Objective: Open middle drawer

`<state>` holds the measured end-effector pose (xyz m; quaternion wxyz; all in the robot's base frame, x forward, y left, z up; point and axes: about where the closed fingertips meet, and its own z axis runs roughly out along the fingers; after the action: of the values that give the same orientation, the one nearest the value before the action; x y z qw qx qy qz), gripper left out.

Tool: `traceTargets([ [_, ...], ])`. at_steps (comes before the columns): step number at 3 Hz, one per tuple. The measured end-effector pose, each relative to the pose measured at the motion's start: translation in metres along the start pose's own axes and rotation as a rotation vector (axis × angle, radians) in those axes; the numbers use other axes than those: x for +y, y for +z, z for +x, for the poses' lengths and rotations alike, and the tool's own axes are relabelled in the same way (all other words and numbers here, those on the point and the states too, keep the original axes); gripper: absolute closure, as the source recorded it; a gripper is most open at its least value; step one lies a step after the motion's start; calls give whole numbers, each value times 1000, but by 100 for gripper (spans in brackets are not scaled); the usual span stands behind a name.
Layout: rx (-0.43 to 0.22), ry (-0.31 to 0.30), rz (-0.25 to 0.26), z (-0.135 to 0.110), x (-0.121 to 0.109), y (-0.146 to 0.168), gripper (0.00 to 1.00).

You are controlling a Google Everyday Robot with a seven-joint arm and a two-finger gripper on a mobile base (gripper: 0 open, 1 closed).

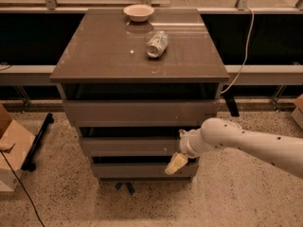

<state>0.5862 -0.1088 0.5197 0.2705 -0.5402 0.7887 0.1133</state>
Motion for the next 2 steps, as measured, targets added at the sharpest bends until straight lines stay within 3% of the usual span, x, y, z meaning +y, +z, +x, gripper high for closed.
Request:
traceTargets([
  [2, -73, 73, -27, 7, -30, 35, 0],
])
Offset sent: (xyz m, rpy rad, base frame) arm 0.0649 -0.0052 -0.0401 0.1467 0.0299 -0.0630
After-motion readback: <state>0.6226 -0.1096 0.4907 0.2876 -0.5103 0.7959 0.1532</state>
